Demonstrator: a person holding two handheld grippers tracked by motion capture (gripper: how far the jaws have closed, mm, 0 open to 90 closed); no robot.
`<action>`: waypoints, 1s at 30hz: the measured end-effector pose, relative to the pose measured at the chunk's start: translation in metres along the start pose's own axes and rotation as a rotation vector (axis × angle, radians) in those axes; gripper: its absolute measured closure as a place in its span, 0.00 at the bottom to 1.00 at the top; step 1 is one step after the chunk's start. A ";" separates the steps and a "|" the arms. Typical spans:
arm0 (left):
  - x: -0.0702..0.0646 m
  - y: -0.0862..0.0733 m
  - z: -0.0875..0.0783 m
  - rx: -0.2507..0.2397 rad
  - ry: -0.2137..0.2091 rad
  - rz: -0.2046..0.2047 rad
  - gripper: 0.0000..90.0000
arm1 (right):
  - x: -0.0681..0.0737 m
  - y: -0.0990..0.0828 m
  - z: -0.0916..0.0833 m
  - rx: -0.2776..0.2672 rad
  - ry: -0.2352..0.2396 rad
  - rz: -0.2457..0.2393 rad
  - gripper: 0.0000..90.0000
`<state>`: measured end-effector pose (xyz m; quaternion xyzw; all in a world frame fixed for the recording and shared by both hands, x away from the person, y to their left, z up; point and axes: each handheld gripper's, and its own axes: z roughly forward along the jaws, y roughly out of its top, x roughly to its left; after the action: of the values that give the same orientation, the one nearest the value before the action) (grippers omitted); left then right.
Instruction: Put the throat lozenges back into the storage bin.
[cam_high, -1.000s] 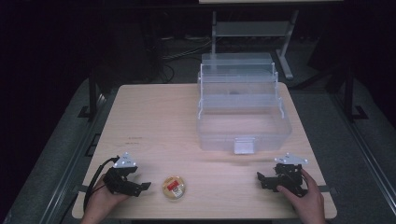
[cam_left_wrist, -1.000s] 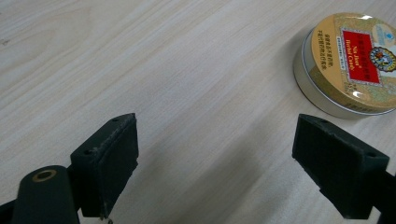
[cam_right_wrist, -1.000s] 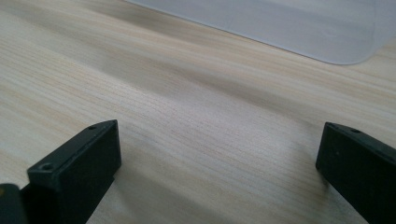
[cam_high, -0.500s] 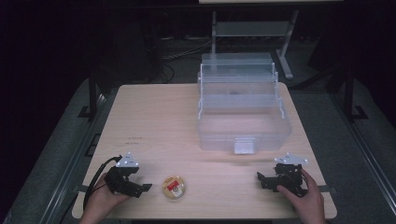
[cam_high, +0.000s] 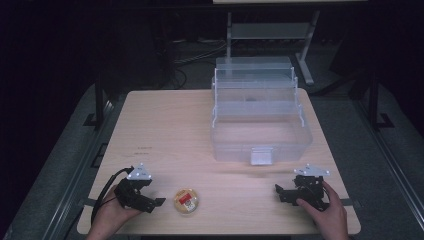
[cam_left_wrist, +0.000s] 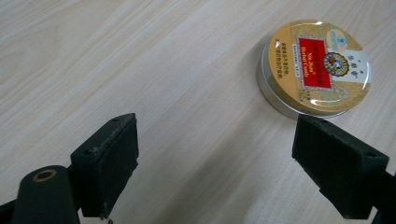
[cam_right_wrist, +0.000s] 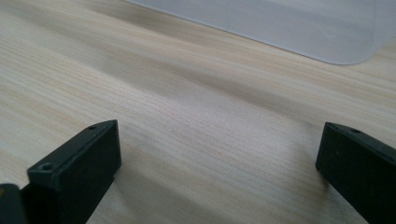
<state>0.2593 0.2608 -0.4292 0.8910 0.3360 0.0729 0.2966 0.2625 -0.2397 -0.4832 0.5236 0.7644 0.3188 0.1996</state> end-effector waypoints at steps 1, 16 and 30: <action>-0.001 0.001 0.000 0.000 0.000 0.005 0.15 | 0.000 0.000 0.000 0.000 0.000 0.000 0.00; -0.011 0.010 0.000 -0.009 -0.018 0.033 0.16 | 0.000 0.000 0.000 0.000 0.000 0.000 0.00; -0.021 0.020 0.005 -0.003 -0.046 0.063 0.16 | 0.000 0.000 0.000 0.000 0.000 0.000 0.00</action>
<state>0.2558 0.2327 -0.4201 0.9021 0.3008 0.0621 0.3031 0.2625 -0.2397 -0.4832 0.5236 0.7644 0.3188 0.1997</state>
